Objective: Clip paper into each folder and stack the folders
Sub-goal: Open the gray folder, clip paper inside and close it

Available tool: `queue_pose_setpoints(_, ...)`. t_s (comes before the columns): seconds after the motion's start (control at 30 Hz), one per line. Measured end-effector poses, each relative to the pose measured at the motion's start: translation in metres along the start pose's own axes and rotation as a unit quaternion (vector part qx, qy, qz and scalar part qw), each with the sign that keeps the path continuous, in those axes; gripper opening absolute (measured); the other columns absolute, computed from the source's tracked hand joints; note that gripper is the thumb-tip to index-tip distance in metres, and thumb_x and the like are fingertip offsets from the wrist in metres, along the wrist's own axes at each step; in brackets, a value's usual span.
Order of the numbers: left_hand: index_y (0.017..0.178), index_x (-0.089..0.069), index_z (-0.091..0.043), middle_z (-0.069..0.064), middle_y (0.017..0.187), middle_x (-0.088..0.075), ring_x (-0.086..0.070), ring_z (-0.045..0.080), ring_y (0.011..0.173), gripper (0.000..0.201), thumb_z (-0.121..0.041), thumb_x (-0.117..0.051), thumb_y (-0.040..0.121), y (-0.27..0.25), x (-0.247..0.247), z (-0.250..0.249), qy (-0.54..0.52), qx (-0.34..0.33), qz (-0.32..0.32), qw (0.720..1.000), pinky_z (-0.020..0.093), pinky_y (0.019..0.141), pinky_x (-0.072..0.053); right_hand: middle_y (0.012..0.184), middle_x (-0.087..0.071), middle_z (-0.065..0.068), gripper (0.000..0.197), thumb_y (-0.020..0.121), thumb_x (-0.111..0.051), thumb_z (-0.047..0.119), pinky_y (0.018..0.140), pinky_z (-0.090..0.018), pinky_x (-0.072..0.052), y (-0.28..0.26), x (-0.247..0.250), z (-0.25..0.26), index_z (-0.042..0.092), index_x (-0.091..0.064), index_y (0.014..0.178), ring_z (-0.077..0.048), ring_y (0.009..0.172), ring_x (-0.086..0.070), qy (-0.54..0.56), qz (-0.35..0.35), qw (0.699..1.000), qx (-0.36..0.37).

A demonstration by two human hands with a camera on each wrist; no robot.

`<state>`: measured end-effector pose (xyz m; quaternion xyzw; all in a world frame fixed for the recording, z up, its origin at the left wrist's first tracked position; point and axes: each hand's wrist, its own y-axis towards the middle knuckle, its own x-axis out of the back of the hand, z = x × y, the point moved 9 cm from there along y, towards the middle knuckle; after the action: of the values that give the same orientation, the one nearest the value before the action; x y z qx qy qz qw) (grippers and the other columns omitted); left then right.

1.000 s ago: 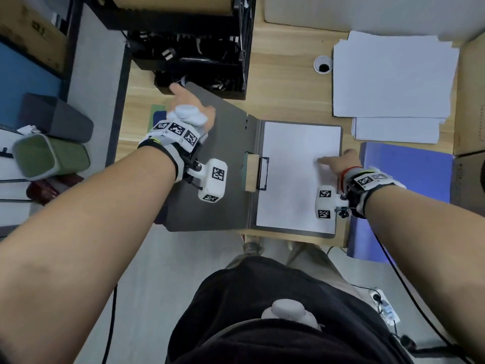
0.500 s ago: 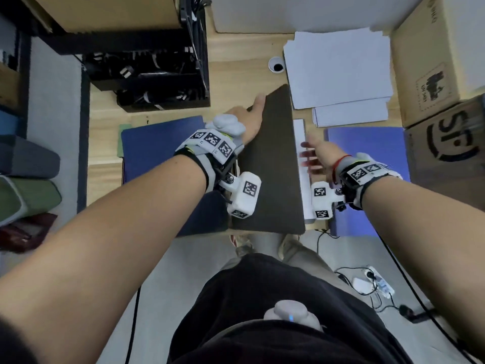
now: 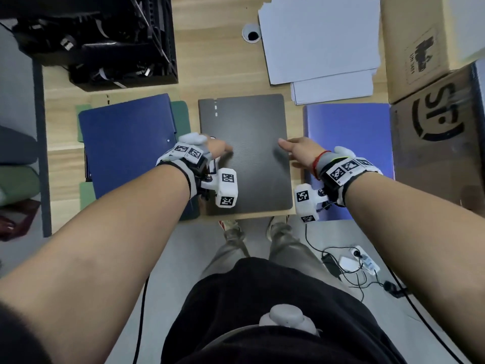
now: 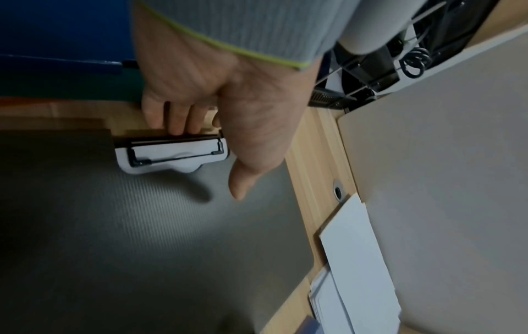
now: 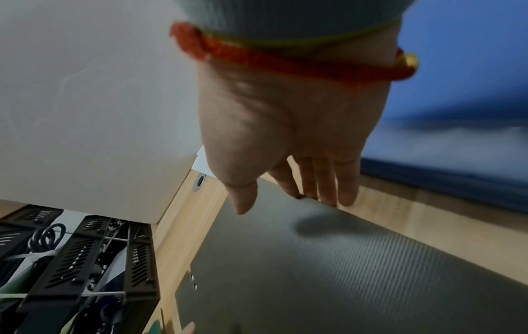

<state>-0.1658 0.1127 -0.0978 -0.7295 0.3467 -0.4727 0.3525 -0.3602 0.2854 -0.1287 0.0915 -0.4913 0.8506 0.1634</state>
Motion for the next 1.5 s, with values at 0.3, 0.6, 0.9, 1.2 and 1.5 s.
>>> queue_pose_setpoints(0.3,0.08,-0.057,-0.012,0.011,0.09,-0.067,-0.067,0.03,0.093,0.077,-0.086,-0.059,0.06,0.008,0.008,0.01,-0.053,0.039,-0.025,0.998,0.044,0.094,-0.051,0.114,-0.063,-0.006,0.054,0.093,-0.054,0.053,0.091,-0.038,-0.055,0.0,0.007,-0.006,0.01,-0.056,0.126,-0.018,0.087,-0.058,0.056,0.009,0.998,0.007)
queue_pose_setpoints(0.6,0.071,-0.053,-0.008,0.004,0.046,-0.061,-0.057,0.013,0.032,0.04,-0.04,-0.07,0.087,-0.048,-0.002,-0.08,-0.147,-0.069,0.031,0.986,0.016,0.033,-0.041,0.118,-0.067,-0.004,0.053,0.081,-0.068,0.054,0.097,-0.039,-0.051,-0.016,0.092,0.012,0.016,-0.058,0.116,-0.022,0.103,-0.066,0.115,-0.11,0.986,0.041)
queue_pose_setpoints(0.9,0.106,-0.063,-0.004,0.012,0.096,-0.073,-0.071,0.024,0.083,0.037,-0.025,-0.077,0.079,-0.024,-0.146,-0.106,-0.107,-0.056,0.115,0.986,0.033,0.066,-0.058,0.135,-0.055,-0.014,0.057,0.09,-0.064,0.027,0.102,-0.035,-0.039,-0.027,0.173,-0.095,0.0,-0.042,0.135,-0.033,0.125,-0.052,-0.01,-0.255,0.958,-0.134)
queue_pose_setpoints(1.2,0.096,-0.067,-0.001,0.011,0.087,-0.072,-0.069,0.027,0.078,0.04,-0.032,-0.08,0.074,-0.017,-0.203,-0.123,-0.048,-0.058,0.132,0.988,0.04,0.083,-0.057,0.147,-0.034,-0.018,0.059,0.087,-0.062,0.024,0.11,-0.038,-0.034,-0.016,0.186,-0.129,0.009,-0.041,0.14,-0.038,0.131,-0.04,-0.084,-0.253,0.944,-0.193)
queue_pose_setpoints(1.5,0.118,-0.063,0.0,0.019,0.119,-0.066,-0.064,0.034,0.111,0.048,-0.024,-0.076,0.078,-0.022,-0.202,-0.139,0.048,-0.105,0.141,0.983,0.047,0.097,-0.052,0.148,-0.029,-0.015,0.065,0.087,-0.061,0.024,0.109,-0.04,-0.034,-0.008,0.194,-0.126,0.016,-0.036,0.147,-0.039,0.131,-0.04,-0.077,-0.254,0.949,-0.17)
